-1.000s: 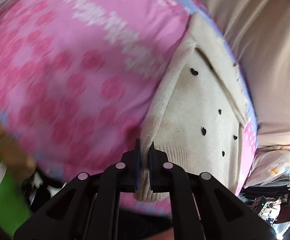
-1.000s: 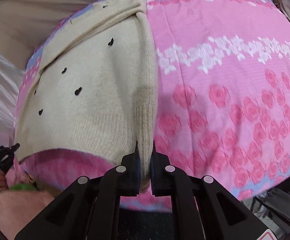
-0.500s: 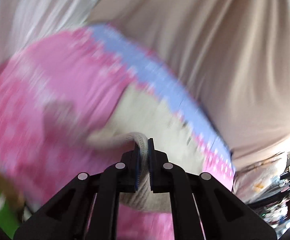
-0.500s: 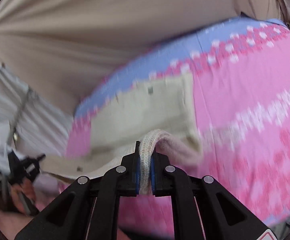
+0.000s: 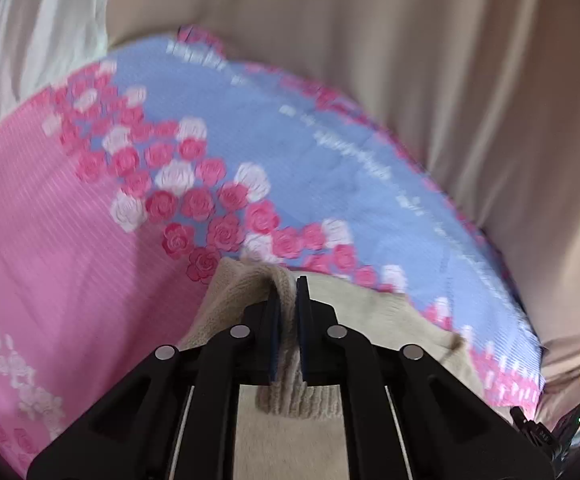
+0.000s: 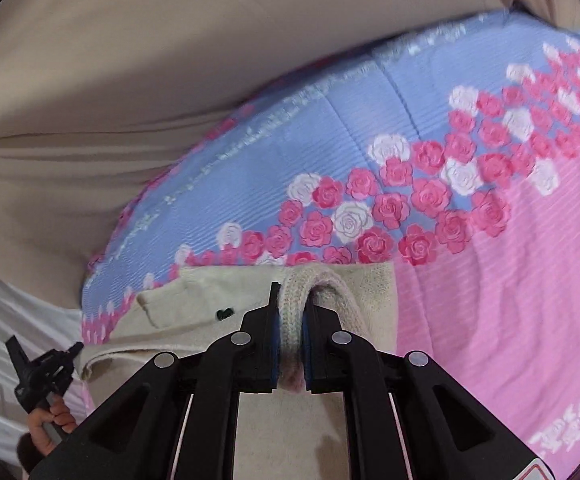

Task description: Fold small clothes

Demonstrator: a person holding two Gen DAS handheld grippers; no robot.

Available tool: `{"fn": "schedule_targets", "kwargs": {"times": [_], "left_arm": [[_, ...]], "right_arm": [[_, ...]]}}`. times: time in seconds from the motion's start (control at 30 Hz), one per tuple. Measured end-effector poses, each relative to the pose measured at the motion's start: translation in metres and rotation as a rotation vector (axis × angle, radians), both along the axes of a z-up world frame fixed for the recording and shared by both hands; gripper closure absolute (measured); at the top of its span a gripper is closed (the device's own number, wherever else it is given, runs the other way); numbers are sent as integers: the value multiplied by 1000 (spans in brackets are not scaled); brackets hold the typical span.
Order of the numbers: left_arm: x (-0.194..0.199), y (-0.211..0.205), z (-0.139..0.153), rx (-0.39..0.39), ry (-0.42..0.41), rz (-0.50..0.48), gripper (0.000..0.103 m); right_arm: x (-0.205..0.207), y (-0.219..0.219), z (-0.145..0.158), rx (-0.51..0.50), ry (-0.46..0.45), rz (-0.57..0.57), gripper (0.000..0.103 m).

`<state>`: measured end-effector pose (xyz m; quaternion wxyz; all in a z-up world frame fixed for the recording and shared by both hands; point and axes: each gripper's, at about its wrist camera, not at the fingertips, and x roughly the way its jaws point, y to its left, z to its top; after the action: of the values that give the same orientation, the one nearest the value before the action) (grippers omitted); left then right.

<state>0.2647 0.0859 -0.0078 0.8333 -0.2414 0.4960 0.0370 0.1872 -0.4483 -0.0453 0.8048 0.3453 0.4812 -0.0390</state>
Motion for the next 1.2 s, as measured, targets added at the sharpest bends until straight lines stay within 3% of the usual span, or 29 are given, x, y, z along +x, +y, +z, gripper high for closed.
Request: {"fn": "schedule_targets", "kwargs": {"times": [0.2, 0.27, 0.33, 0.37, 0.4, 0.43, 0.5, 0.6, 0.73, 0.8, 0.87, 0.9, 0.97, 1.07, 1.1, 1.17, 1.2], "left_arm": [[24, -3, -32, 19, 62, 4, 86], [24, -1, -21, 23, -5, 14, 77], [22, 2, -4, 102, -90, 53, 40], [22, 2, 0, 132, -113, 63, 34], [25, 2, 4, 157, -125, 52, 34], [28, 1, 4, 171, -115, 29, 34], [28, -2, 8, 184, -105, -23, 34], [13, -8, 15, 182, -118, -80, 34], [-5, -14, -6, 225, -47, -137, 34], [-14, -14, -26, 246, 10, -139, 34], [-22, -11, -42, 230, 56, -118, 39], [-24, -7, -52, 205, 83, -104, 38], [-29, -1, -61, 155, 91, -71, 38], [-29, -4, -53, 213, 82, -84, 39], [-29, -7, -48, 241, 73, -96, 39], [-32, -8, -42, 253, 75, -97, 40], [-37, -8, -35, 248, 67, -83, 40]], "right_arm": [[12, -3, -14, 57, 18, -26, 89], [11, -4, -4, 85, -31, -33, 85], [11, -5, 4, 94, -73, -35, 78], [11, -5, 5, 99, -83, -36, 75], [12, -4, 6, 87, -83, -41, 67], [10, -5, 8, 45, -79, -67, 45], [1, -12, 12, 22, -103, -126, 32], [-12, -22, 16, 9, -73, -156, 32], [-37, 5, 16, -144, -5, -20, 32], [-51, 24, 8, -190, 26, 47, 35], [-60, 36, -7, -202, 72, 82, 53], [-61, 40, -19, -218, 121, 102, 79], [-66, 38, -18, -230, 104, 78, 86], [-76, 20, 5, -259, 63, -32, 95], [-77, 14, 2, -272, 81, -45, 95], [-76, 7, -15, -332, 206, -29, 95], [-82, 6, -11, -344, 217, -40, 95]]}}
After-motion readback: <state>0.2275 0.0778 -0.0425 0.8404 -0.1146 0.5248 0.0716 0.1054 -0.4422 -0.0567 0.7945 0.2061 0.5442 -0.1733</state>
